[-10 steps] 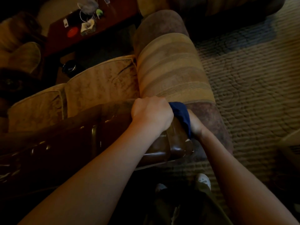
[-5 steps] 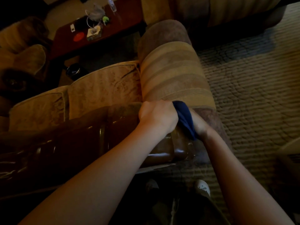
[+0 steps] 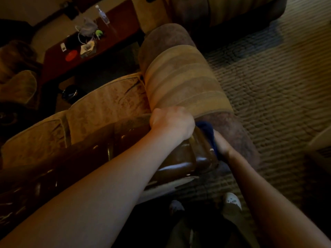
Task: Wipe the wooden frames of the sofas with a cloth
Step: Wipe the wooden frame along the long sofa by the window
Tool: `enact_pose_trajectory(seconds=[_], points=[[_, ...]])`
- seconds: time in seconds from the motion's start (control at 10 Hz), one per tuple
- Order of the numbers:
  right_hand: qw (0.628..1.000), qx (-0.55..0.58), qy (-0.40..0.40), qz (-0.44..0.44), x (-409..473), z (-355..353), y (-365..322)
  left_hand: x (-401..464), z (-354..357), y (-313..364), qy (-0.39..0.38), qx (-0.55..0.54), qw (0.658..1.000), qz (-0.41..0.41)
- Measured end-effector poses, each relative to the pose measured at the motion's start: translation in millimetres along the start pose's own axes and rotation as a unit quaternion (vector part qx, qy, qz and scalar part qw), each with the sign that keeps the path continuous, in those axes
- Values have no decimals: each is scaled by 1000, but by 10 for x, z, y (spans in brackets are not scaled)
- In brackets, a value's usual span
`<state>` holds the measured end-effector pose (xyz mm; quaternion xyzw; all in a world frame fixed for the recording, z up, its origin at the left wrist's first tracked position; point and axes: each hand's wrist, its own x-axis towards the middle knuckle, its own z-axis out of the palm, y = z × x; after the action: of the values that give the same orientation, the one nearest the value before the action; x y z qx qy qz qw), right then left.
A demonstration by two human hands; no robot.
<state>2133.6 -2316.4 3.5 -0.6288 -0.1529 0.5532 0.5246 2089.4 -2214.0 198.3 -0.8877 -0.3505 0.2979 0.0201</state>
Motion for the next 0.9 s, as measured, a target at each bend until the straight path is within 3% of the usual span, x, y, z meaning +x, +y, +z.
enact_pose_trajectory(seconds=[0.1, 0.2, 0.3, 0.4, 0.5, 0.6, 0.7, 0.8, 0.9], points=[[942, -45, 50, -328, -356, 111, -148, 14, 40, 4, 19, 3, 1000, 22], [947, -33, 154, -280, -432, 443, -212, 35, 90, 8, 44, 38, 998, 38], [967, -62, 149, -199, -356, 312, -396, 30, 90, 2, 34, 45, 998, 26], [985, -63, 94, -131, -1, 151, -157, 16, 78, 0, 20, 44, 999, 21], [991, -19, 130, -33, -18, 81, 316, 9, 78, 12, 12, 42, 999, 9], [985, 2, 159, -59, -415, 239, 368, 11, 85, 22, 14, 45, 999, 5], [959, -16, 205, -193, -728, 473, 345, -8, 78, 32, 19, 39, 999, 2], [937, 2, 242, -252, -712, 578, 125, -13, 78, 33, 20, 31, 999, 0], [950, -1, 183, -251, -415, 381, -225, 4, 84, 30, 8, 26, 1000, 0]])
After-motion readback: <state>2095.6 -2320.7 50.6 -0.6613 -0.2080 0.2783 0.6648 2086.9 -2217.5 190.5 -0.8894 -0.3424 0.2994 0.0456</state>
